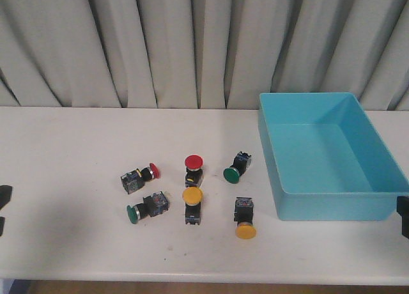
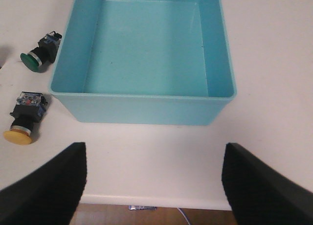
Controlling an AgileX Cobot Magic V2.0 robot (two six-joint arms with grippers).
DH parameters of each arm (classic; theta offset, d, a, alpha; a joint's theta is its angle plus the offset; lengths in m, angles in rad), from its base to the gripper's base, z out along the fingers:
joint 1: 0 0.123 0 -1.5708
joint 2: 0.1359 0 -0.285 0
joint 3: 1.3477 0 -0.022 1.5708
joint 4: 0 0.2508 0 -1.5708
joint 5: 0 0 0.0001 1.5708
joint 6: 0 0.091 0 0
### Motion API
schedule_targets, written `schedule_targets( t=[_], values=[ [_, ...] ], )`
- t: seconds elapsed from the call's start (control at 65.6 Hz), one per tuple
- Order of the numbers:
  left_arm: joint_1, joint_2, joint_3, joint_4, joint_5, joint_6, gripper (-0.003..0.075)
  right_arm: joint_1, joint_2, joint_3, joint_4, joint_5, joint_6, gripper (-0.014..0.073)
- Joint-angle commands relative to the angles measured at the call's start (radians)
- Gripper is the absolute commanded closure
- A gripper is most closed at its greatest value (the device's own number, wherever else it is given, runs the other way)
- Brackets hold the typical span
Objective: Pick red and yellow buttons and place in box
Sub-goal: 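Reach the left gripper to the red button and grasp it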
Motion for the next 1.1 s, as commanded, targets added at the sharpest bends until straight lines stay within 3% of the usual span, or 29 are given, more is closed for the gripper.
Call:
schedule_targets(
  t=[0.0, 0.198, 0.519, 0.824, 1.083],
  values=[
    [-0.072, 0.054, -0.078, -0.078, -0.014, 0.139, 0.02, -0.006, 0.006, -0.032, -0.014, -0.059, -0.002, 0.0033],
    [-0.183, 0.229, -0.191, -0.185, 0.015, 0.313, 0.0217, -0.006, 0.006, -0.032, -0.01, -0.058, -0.002, 0.006],
    [-0.297, 0.581, -0.44, -0.216, 0.01, 0.312, 0.0229, -0.006, 0.006, -0.032, -0.01, -0.044, -0.002, 0.0088],
    [-0.398, 0.896, -0.696, -0.216, 0.009, 0.265, 0.0227, -0.006, 0.006, -0.032, -0.01, -0.046, -0.002, 0.0088],
    [-0.416, 1.13, -0.942, -0.125, 0.028, 0.042, 0.0212, -0.006, 0.006, -0.032, -0.01, -0.046, -0.002, 0.0088]
  ],
)
